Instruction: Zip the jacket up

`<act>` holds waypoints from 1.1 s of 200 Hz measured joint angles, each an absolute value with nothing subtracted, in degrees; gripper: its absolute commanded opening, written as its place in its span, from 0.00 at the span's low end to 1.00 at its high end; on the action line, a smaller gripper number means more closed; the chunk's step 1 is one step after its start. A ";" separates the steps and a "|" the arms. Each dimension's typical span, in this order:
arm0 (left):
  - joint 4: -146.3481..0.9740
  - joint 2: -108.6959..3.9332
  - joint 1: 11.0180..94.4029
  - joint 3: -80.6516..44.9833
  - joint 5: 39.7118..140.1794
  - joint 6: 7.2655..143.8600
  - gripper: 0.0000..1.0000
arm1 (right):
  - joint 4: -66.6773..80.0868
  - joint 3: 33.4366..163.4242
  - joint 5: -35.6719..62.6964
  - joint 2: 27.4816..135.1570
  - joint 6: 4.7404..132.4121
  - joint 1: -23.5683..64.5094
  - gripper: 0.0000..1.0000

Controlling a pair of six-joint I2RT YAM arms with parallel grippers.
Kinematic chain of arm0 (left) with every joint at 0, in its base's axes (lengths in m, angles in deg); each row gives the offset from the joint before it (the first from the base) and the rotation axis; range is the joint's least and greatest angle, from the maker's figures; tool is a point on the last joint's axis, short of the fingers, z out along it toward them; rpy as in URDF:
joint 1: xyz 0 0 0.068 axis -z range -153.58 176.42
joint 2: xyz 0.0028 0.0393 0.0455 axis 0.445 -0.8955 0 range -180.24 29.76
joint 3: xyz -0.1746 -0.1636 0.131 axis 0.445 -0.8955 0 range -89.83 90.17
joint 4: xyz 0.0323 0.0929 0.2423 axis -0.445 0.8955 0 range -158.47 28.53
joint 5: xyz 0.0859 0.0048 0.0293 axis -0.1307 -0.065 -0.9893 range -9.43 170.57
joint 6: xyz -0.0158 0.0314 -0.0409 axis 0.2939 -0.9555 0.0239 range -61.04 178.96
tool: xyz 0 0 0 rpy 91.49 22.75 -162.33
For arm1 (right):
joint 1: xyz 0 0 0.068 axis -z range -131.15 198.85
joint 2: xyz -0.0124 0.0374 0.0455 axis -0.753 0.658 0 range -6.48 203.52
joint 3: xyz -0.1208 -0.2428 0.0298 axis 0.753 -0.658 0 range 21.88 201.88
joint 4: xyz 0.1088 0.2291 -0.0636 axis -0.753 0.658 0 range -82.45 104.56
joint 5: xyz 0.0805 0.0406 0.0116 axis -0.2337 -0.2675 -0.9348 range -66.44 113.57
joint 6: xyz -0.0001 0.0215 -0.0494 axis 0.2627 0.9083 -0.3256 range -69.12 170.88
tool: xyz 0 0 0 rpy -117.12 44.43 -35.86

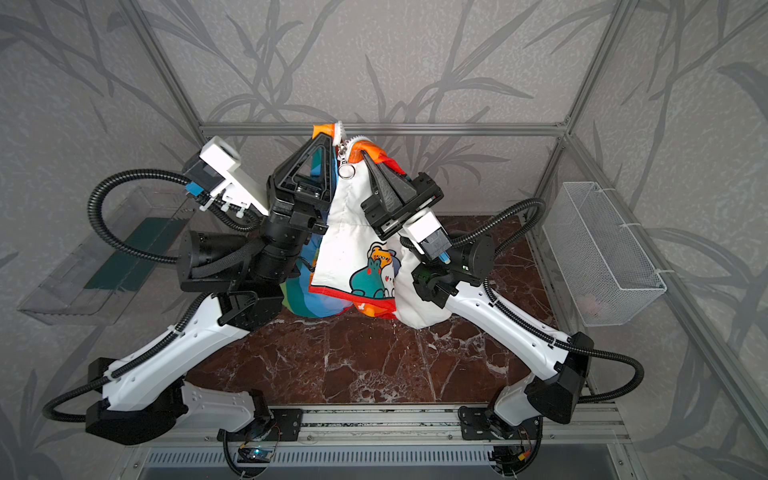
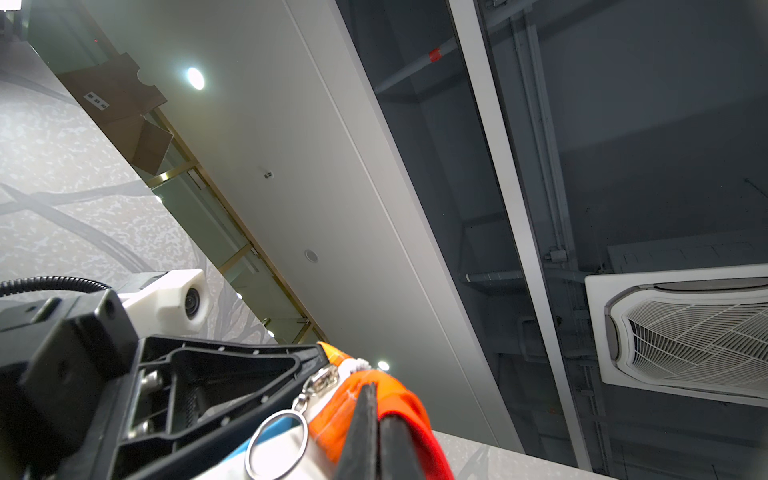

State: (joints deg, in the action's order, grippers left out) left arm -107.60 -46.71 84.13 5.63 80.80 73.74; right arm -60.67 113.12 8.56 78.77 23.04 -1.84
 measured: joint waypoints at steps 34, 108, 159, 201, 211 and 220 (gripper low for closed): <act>-107.60 -46.71 84.16 5.63 80.89 73.74 0.00 | -60.65 113.12 8.71 78.77 23.04 -1.84 0.00; -107.60 -46.71 84.33 5.56 80.87 73.70 0.00 | -60.32 113.12 10.09 79.10 23.04 -1.82 0.00; -107.60 -46.46 84.35 5.12 80.80 73.02 0.00 | -60.32 112.97 10.16 79.08 23.26 -1.84 0.00; -107.58 -46.40 84.35 4.93 80.80 72.80 0.00 | -60.32 112.59 10.31 79.06 23.46 -1.82 0.00; -107.58 -46.40 84.35 4.93 80.80 72.74 0.00 | -60.34 112.22 10.48 78.97 23.50 -1.82 0.00; -107.60 -46.40 84.35 4.93 80.80 72.63 0.00 | -60.34 111.83 10.57 78.92 23.61 -1.84 0.00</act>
State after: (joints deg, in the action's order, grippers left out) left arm -107.60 -46.40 84.35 4.93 80.80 72.63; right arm -60.34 111.83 10.57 78.92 23.61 -1.84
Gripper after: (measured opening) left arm 0.048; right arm 0.047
